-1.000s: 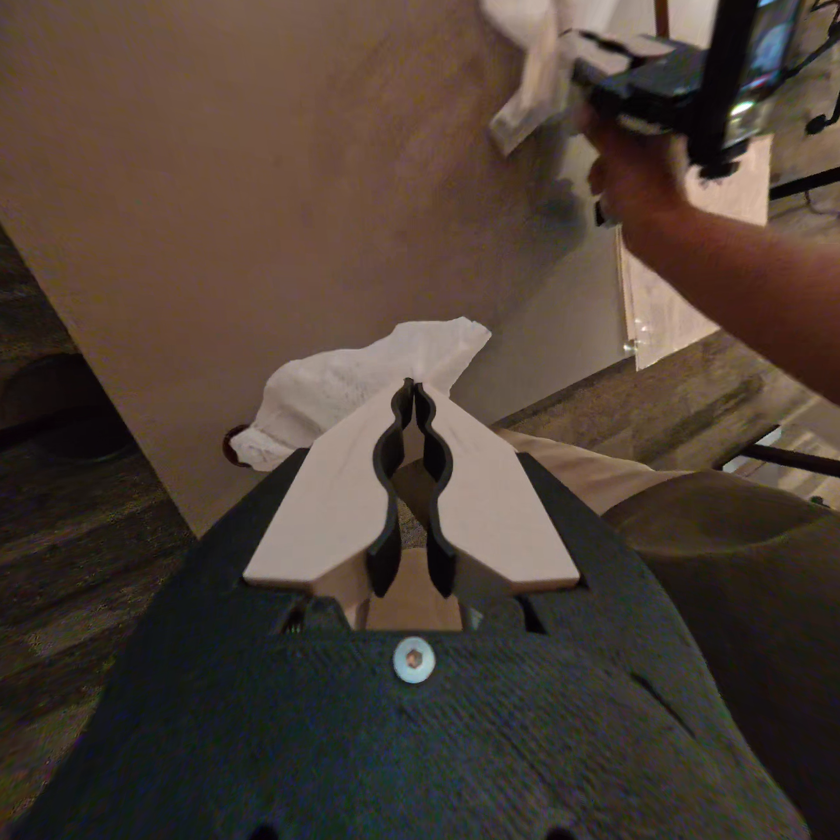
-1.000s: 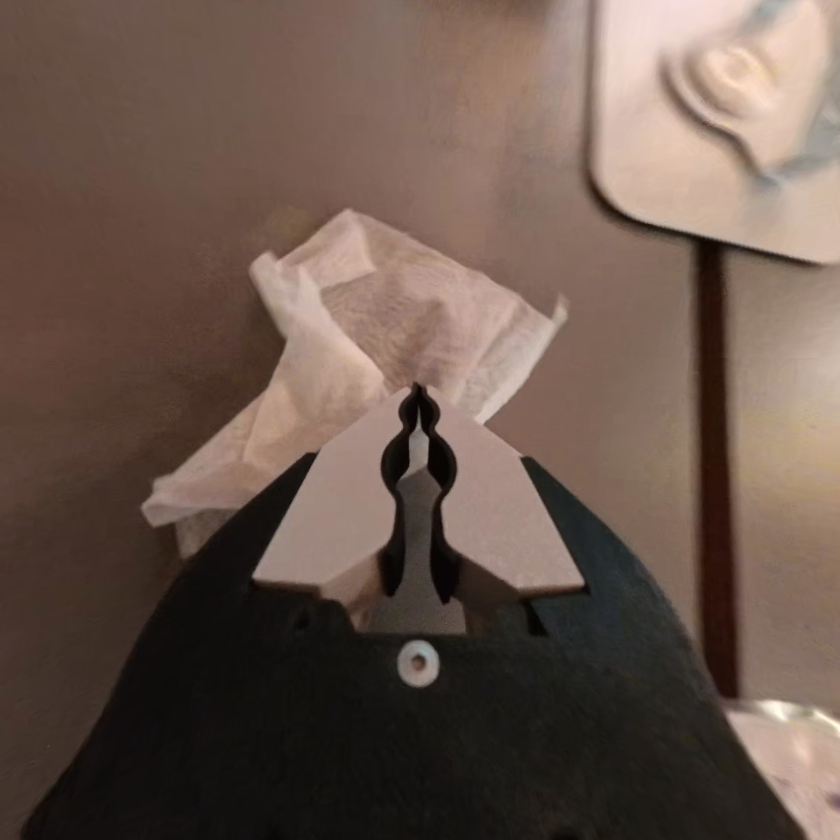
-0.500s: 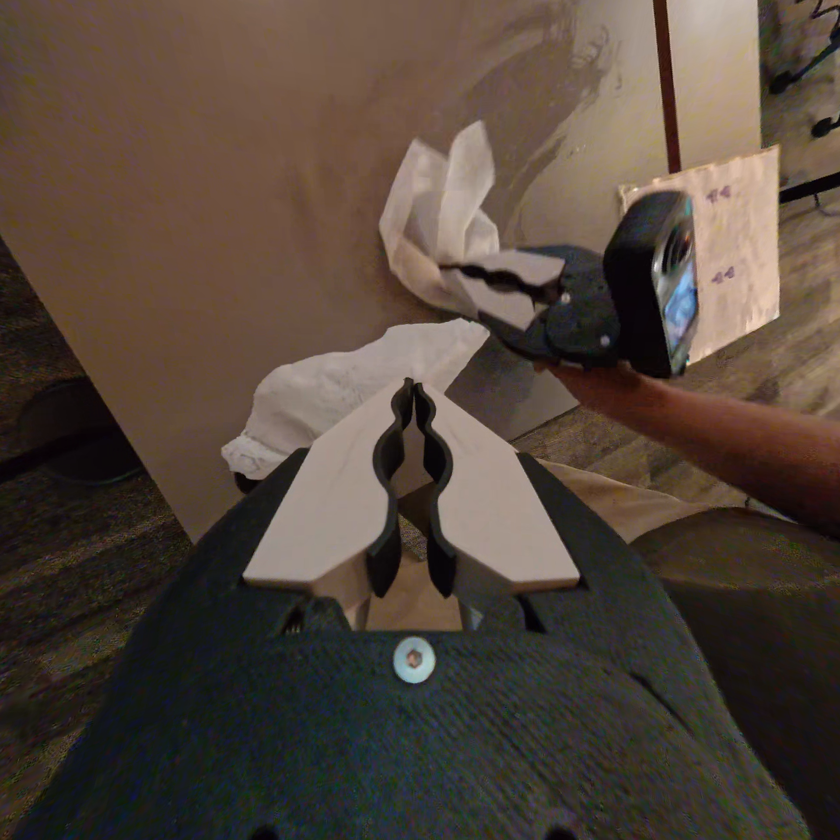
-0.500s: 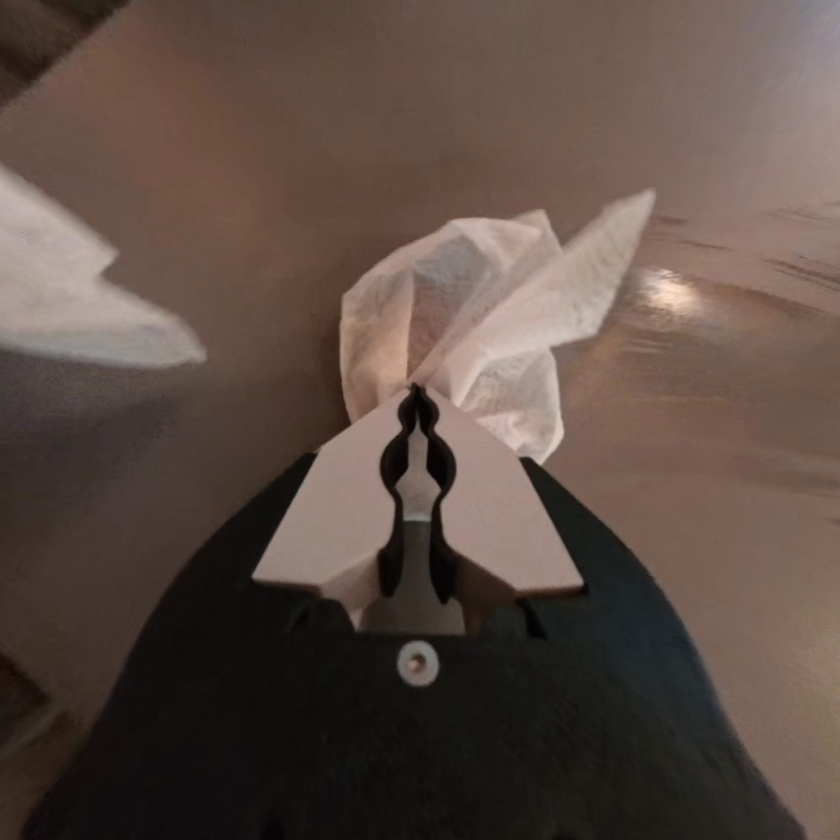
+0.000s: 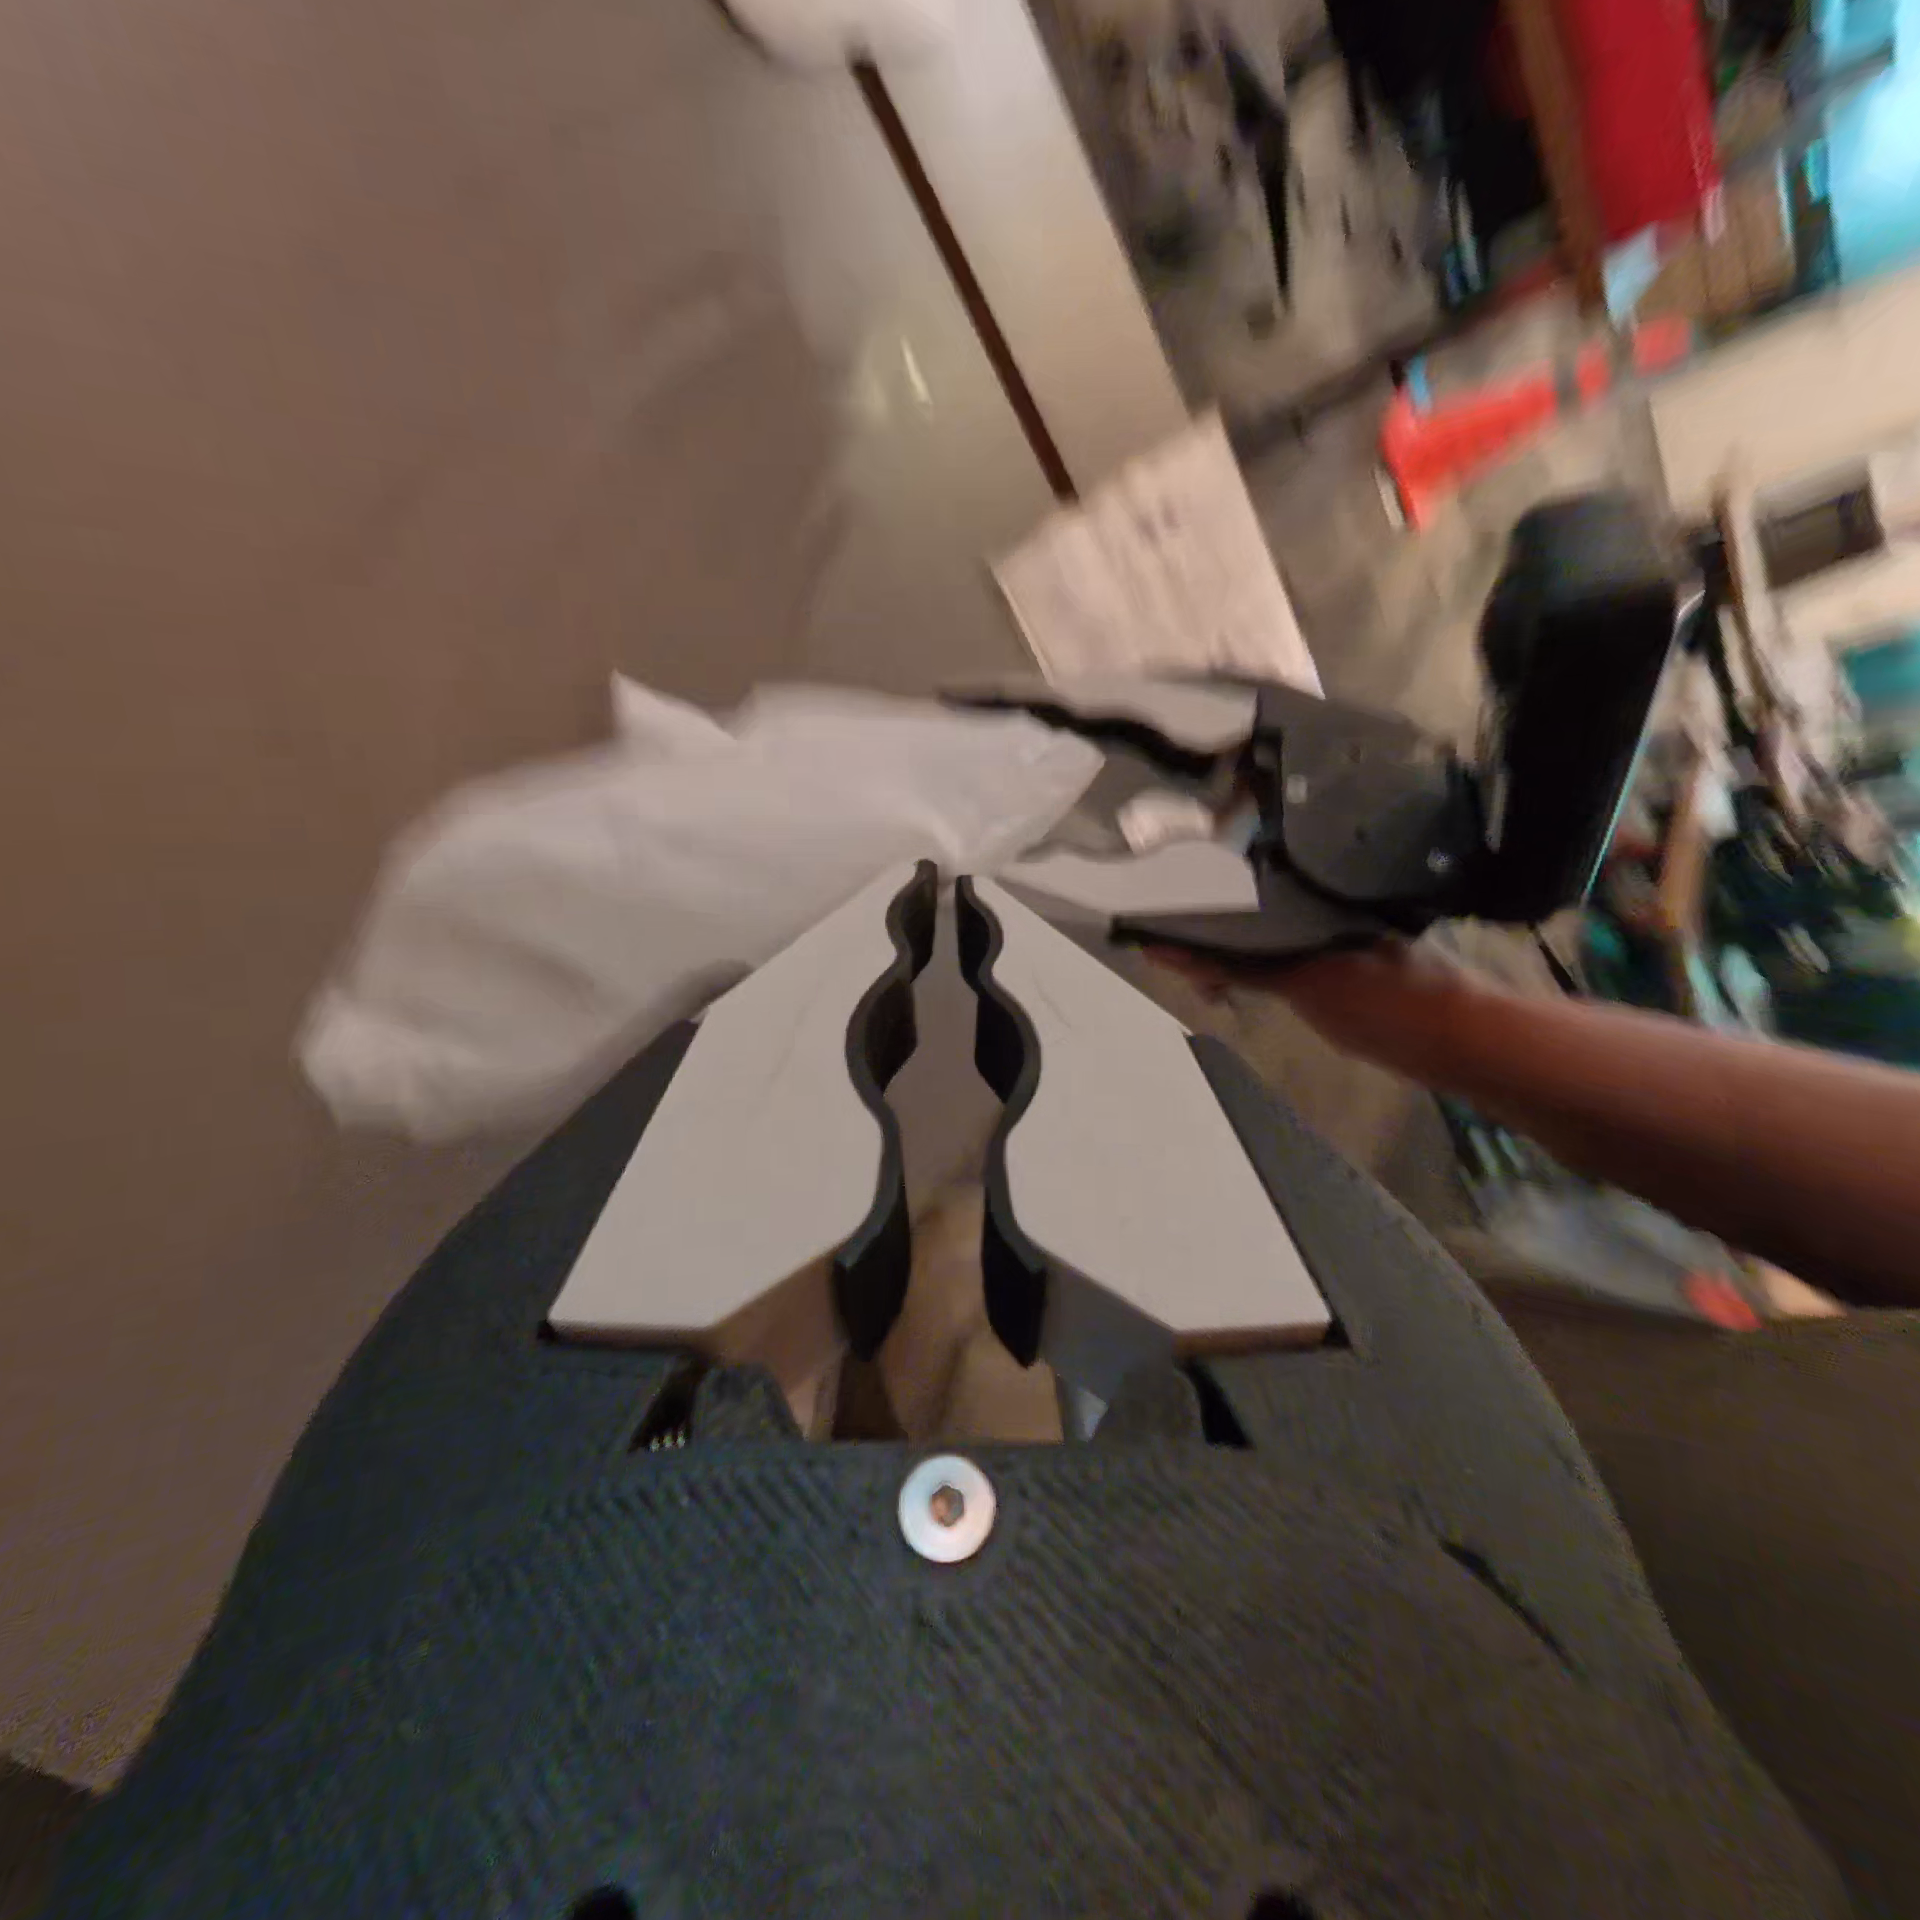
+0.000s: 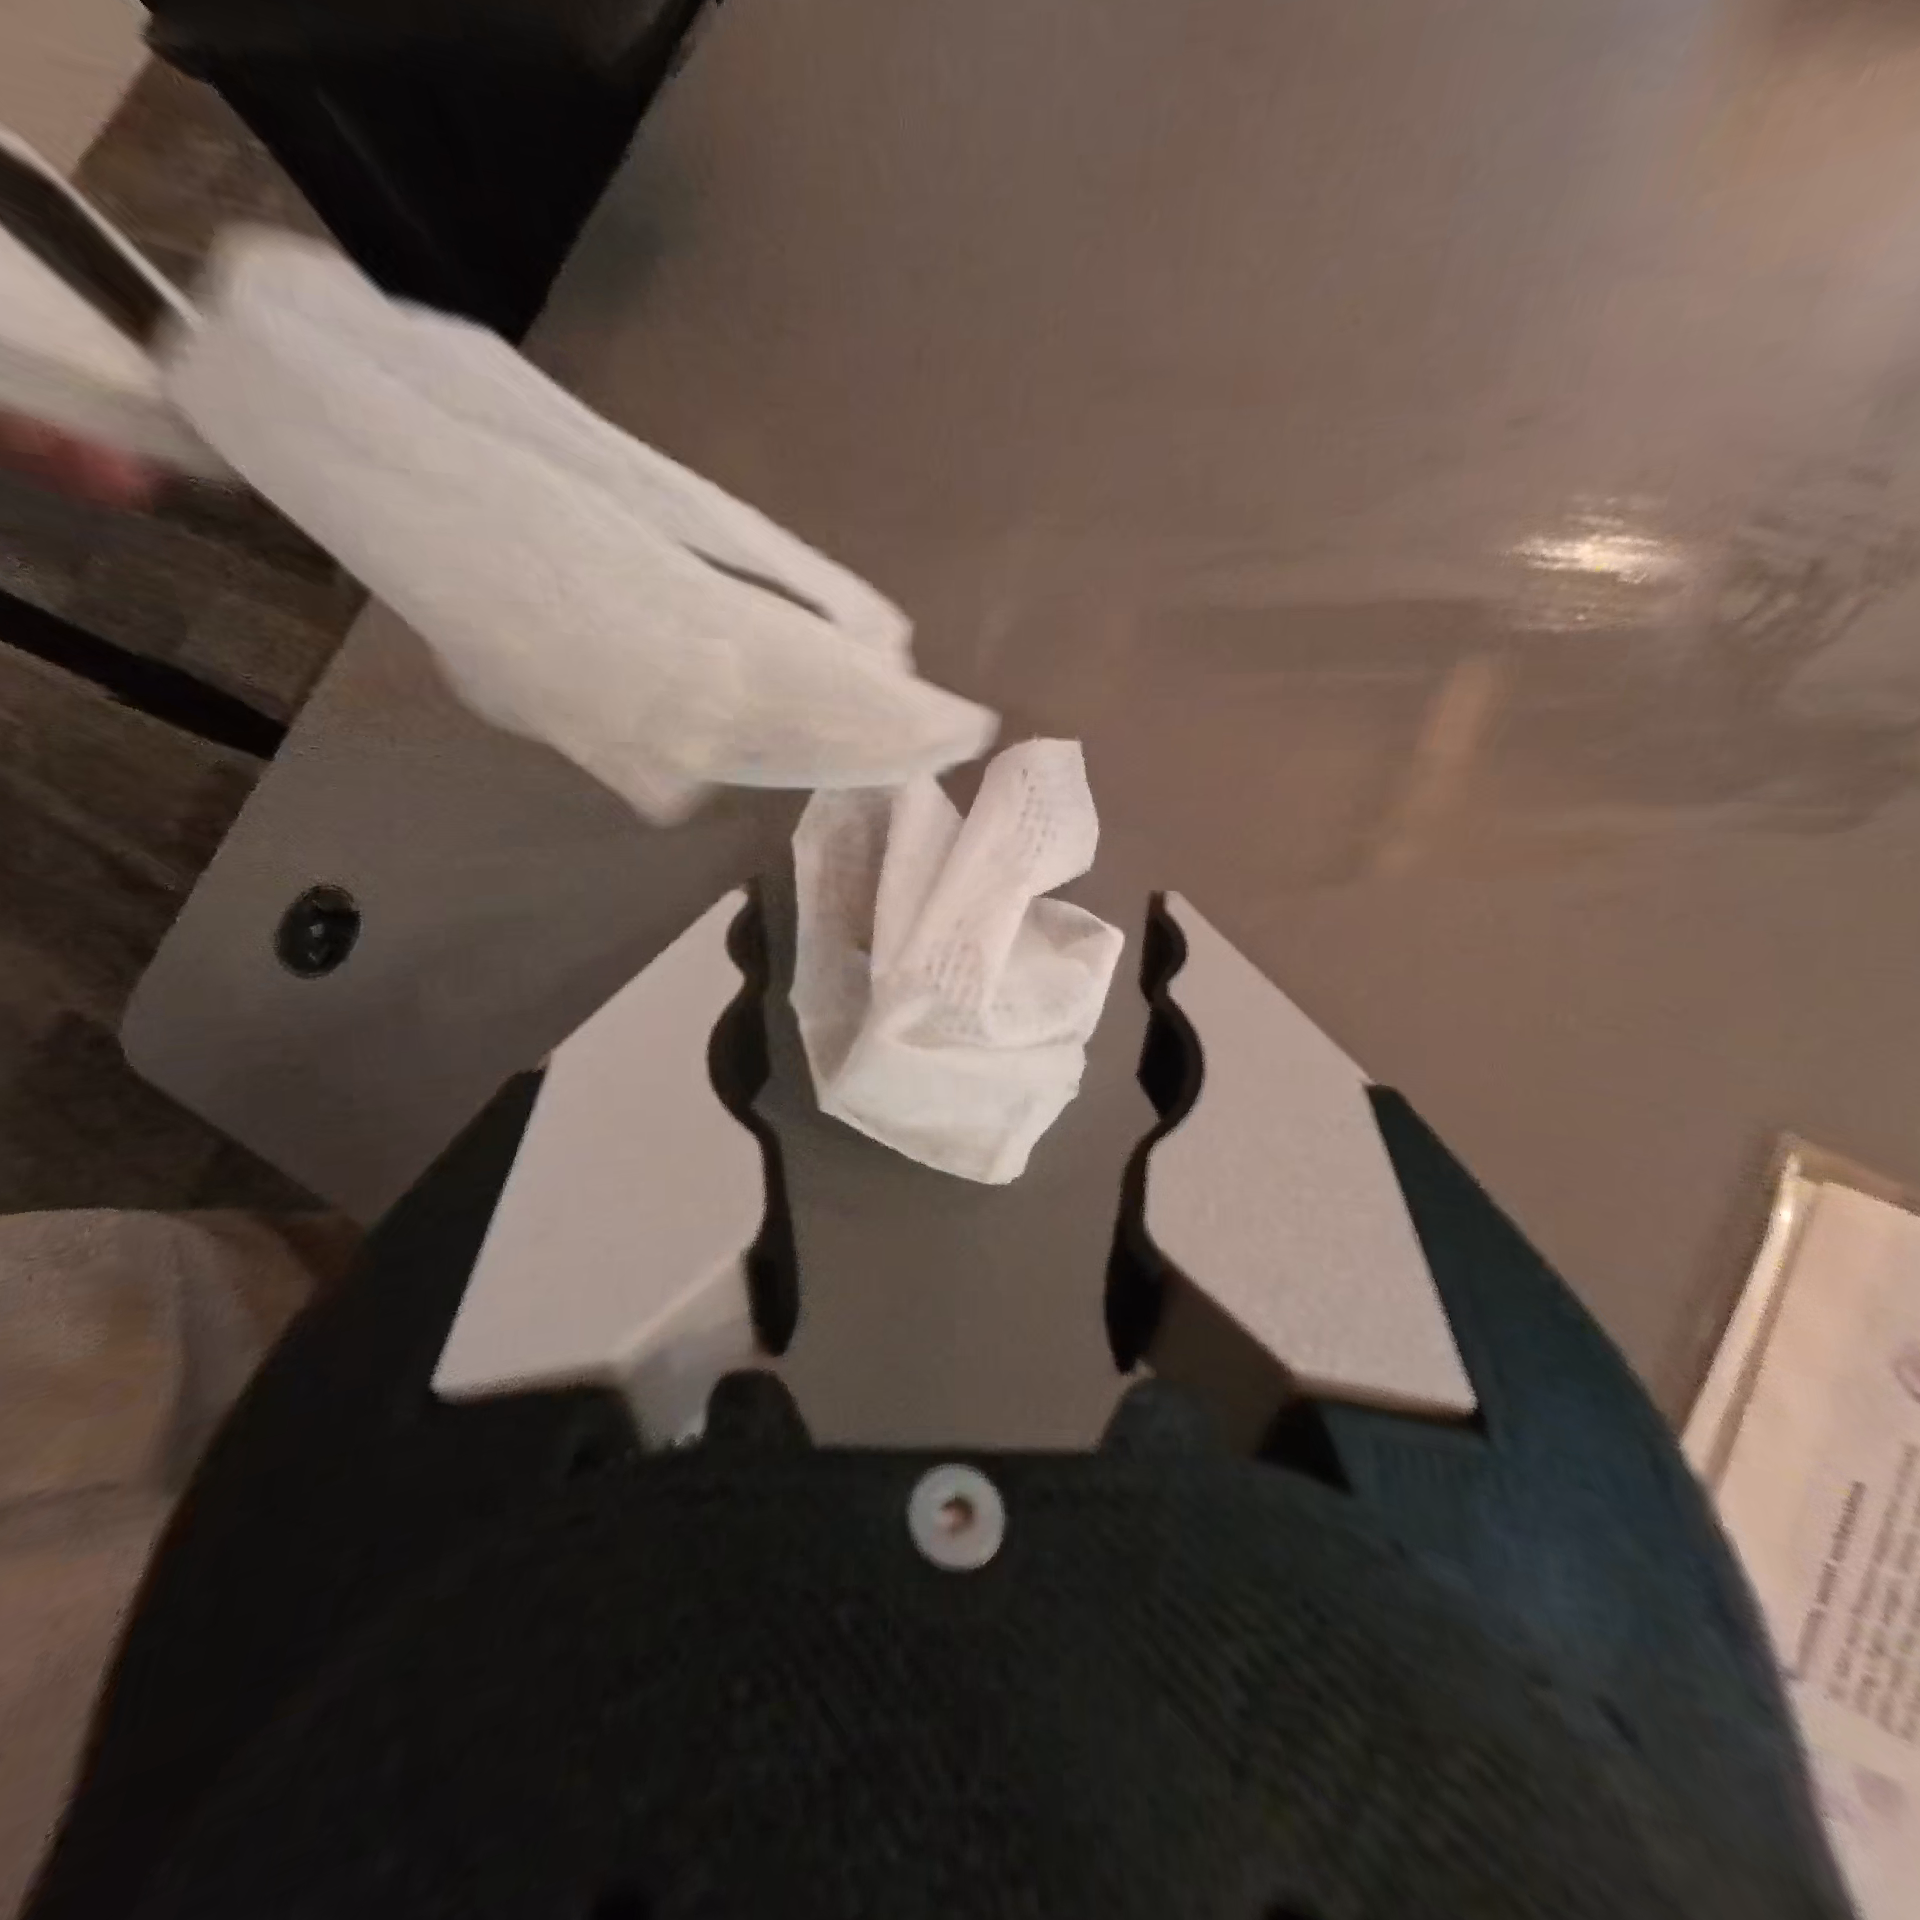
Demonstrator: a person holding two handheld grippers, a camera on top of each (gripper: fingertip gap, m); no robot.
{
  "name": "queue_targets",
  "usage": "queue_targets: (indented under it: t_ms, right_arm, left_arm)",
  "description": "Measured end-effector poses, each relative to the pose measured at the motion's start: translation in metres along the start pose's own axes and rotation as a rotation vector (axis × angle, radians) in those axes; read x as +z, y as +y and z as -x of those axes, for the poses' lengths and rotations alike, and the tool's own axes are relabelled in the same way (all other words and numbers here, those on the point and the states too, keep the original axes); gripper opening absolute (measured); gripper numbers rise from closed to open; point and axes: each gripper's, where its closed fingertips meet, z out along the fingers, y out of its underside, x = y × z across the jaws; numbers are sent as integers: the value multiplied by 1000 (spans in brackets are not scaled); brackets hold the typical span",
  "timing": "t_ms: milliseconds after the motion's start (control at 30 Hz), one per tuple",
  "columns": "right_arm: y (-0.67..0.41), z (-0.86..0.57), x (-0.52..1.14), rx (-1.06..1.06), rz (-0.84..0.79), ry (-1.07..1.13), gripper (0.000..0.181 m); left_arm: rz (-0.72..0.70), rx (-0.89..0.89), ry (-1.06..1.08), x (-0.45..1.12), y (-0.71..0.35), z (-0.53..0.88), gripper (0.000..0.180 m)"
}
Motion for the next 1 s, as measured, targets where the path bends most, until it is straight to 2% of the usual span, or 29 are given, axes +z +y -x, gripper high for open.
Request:
queue_targets:
  t_ms: [67, 333, 467, 533, 633, 733, 833, 967, 1000]
  right_arm:
    - [5, -1, 2, -9, 8, 28, 73]
    - [-10, 7, 19, -13, -52, 56, 69]
    - [4, 24, 61, -82, 94, -65, 63]
    - [17, 31, 70, -207, 124, -102, 50]
    - [23, 28, 63, -352, 127, -91, 40]
    - [32, 9, 56, -341, 167, -24, 38]
    - [29, -2, 62, -277, 165, 18, 16]
    - [51, -3, 81, -290, 305, 55, 9]
    - [51, 0, 81, -277, 287, 51, 7]
  left_arm:
    - [139, -34, 10, 11, 21, 7, 2]
    - [179, -150, -115, -29, 82, 60, 8]
    - [197, -184, -161, -40, 103, 75, 10]
    - [184, -182, -176, -40, 102, 76, 11]
    - [161, -169, -183, -40, 94, 72, 12]
    - [142, -159, -184, -37, 91, 70, 11]
    - [146, -165, -175, -34, 96, 69, 11]
    - [160, -174, -180, -32, 101, 72, 10]
    - [158, -175, -182, -33, 100, 72, 10]
